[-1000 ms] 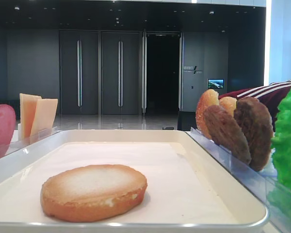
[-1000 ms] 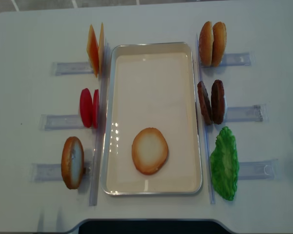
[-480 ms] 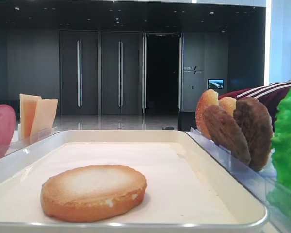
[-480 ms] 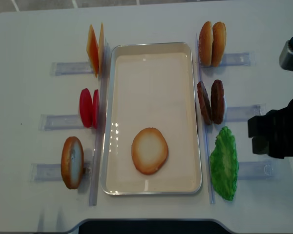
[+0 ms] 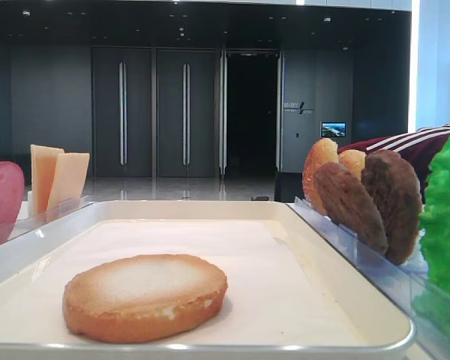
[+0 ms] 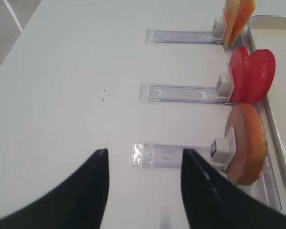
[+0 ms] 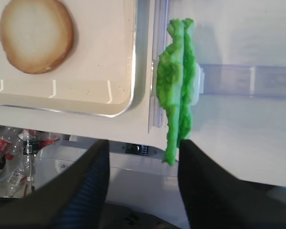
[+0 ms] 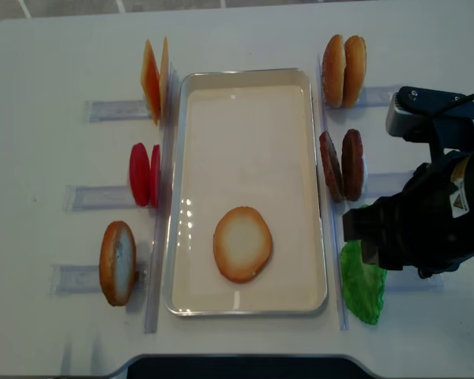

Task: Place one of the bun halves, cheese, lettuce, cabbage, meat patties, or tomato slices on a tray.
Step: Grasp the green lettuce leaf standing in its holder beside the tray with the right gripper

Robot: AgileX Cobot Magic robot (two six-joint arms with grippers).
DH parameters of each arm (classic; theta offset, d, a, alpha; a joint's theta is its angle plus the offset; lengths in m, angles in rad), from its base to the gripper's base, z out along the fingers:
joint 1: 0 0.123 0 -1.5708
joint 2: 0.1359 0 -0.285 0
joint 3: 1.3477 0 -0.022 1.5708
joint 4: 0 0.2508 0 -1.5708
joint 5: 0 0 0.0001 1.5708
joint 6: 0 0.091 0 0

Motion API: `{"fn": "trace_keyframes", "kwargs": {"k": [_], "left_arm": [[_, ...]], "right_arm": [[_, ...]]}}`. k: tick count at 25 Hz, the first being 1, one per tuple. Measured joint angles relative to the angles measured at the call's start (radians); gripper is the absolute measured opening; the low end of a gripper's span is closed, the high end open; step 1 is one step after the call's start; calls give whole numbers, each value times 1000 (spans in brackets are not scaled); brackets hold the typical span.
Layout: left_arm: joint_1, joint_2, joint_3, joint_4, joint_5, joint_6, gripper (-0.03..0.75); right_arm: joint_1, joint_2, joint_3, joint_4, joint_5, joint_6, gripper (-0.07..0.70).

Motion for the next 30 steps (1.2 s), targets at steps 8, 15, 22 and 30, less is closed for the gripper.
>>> {"fn": "trace_keyframes", "kwargs": {"k": [8,15,22,30], "left_arm": [[0,0,0,0,0,0,321],[0,0,0,0,0,0,269],[0,0,0,0,0,0,264],[0,0,0,0,0,0,237]], "right_arm": [[0,89,0,-56,-12,-1,351],[0,89,-1,-90,-13,-1,351],[0,89,32,-95,-60,-1,352],[0,89,88,-72,-115,-1,350]]}}
